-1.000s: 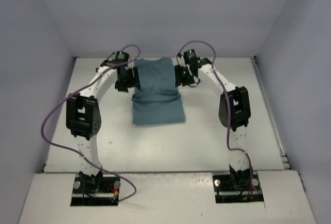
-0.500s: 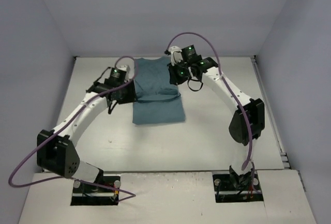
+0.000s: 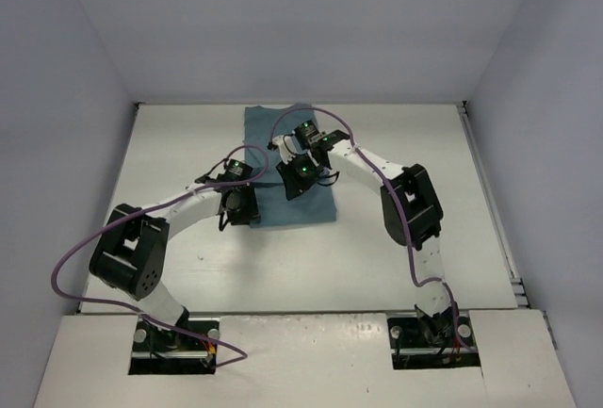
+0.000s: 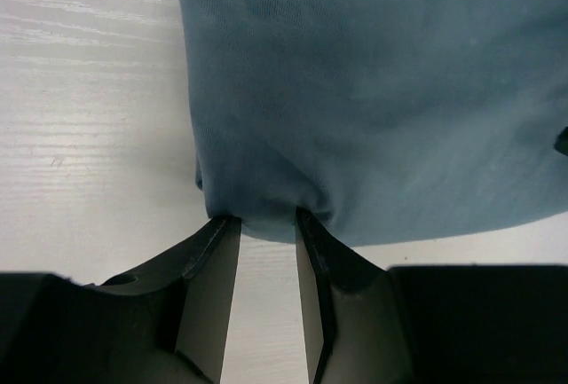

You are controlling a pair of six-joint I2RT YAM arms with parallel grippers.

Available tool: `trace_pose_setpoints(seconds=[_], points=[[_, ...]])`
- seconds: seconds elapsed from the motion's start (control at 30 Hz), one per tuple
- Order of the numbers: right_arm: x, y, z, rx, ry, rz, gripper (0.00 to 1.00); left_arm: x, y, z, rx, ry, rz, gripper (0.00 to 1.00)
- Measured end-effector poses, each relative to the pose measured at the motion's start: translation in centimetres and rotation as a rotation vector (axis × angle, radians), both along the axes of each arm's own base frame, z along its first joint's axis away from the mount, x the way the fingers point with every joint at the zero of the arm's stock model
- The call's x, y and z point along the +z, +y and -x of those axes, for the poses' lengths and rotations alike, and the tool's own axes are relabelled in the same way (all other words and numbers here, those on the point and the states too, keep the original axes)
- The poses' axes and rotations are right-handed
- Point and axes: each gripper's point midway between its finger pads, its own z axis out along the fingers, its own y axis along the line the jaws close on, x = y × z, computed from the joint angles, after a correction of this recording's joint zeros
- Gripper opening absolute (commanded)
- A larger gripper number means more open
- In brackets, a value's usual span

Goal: Fold and stack the t-shirts

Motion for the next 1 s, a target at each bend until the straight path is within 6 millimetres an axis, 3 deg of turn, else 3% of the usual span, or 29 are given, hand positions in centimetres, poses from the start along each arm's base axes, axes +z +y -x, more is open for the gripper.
trace_pose_setpoints(seconds=[0.2, 0.37, 0.5, 0.77, 0.9, 1.0], points=[[-3.0, 0.2, -0.5, 0.015, 0.037, 0.023, 0.19, -1.1, 0.1, 0.2, 0.008, 0.006, -0.001, 0.28], [-3.1, 0.7, -3.5, -0.005, -0.019, 0.018, 0.2, -1.3, 0.0, 0.1, 0.011, 0.001, 0.004, 0.28], [-1.4, 0.0, -7.7, -0.065, -0.113, 0.013, 0.21, -1.3, 0.0, 0.1, 0.01, -0.003, 0.008, 0.28], [3.3, -3.3, -15.8, -0.233, -0.331, 0.049, 0.22, -1.2, -0.1, 0.1, 0.001, -0.005, 0.01, 0.28], [5.9, -3.4, -17.1, -0.26, -0.398, 0.027, 0.22, -1.0, 0.0, 0.0, -0.011, -0.003, 0.002, 0.28], [6.5, -3.0, -15.9, -0.247, -0.386, 0.011, 0.22, -0.5, -0.1, -0.2, -0.021, -0.006, -0.003, 0.28]])
